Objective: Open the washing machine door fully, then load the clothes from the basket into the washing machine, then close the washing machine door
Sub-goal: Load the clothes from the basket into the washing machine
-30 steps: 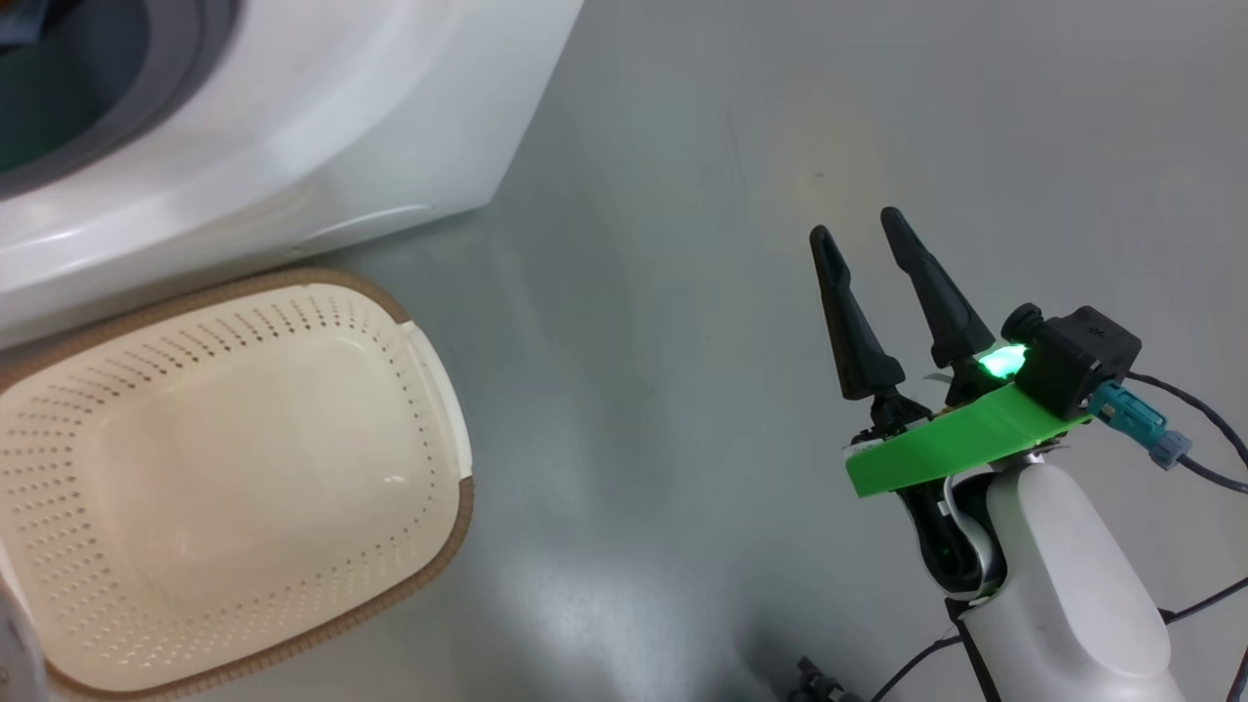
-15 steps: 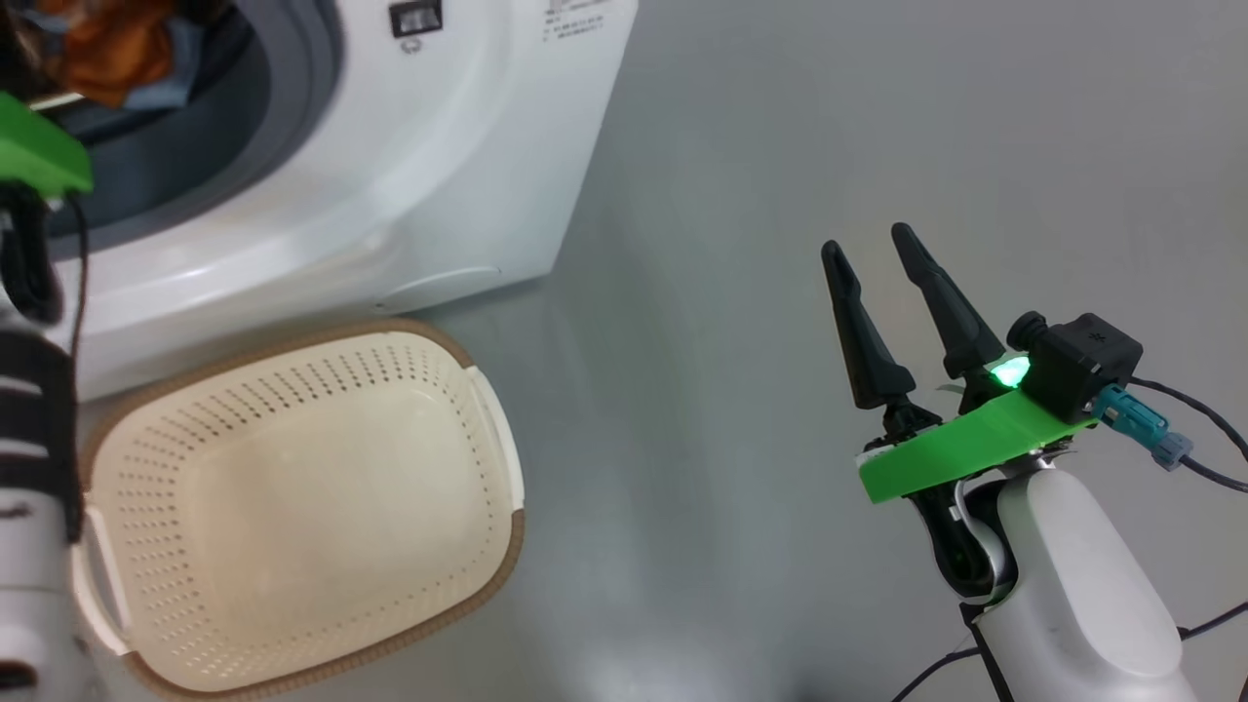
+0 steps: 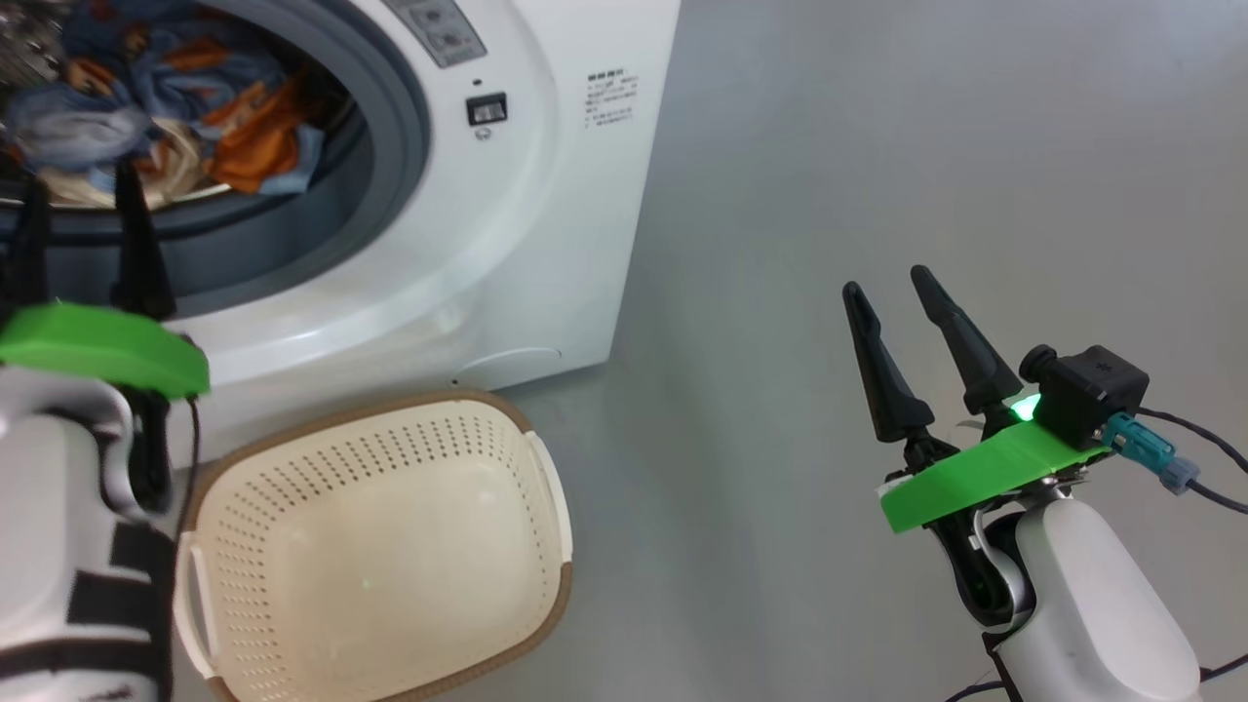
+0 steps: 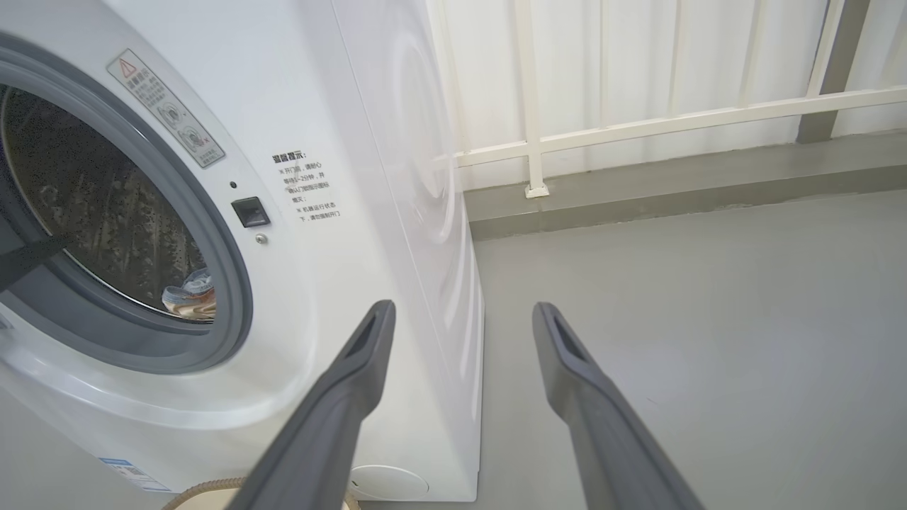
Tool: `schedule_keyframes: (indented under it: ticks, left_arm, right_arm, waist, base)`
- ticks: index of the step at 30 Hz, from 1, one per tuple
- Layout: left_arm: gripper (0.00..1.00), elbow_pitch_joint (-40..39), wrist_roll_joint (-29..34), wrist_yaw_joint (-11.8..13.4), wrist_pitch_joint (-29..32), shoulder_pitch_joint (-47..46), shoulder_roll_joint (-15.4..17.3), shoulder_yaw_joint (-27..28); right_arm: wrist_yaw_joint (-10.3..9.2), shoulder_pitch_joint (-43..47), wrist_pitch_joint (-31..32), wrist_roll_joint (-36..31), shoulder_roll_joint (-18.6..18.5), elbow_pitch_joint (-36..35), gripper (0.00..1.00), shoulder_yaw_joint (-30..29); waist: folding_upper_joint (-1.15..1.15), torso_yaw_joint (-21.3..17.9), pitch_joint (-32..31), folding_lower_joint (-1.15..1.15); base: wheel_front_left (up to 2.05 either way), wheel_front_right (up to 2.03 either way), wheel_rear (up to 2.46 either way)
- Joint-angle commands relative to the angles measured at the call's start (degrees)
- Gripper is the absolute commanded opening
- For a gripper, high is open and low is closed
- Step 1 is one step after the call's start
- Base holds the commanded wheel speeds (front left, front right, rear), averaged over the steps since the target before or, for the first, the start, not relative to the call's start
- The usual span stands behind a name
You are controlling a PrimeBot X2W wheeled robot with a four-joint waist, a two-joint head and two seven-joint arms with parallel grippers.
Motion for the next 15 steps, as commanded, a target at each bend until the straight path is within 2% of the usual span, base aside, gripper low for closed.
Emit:
schedule_keyframes:
  ticks: [1, 15]
  left_arm:
    - [1.0, -2.26, -0.41, -0.15, -0.13, 1.36, 1.7, 1.48]
    - [1.0, -16.12, 1.71, -0.15, -0.13, 19.44, -2.31, 3.69]
  right_arm:
    - [0.12, 1.02, -0.27, 0.12, -0.04, -1.15, 1.0, 1.12]
    - [0.12, 4.84, -0.27, 0.55, -2.22, -0.46, 1.0, 0.44]
  waist:
    - [0.0, 1.7, -2.78, 0.0]
    - [0.0, 5.41, -9.67, 0.0]
  base:
    - [0.0, 0.0, 0.0]
    - [0.0, 0.0, 0.0]
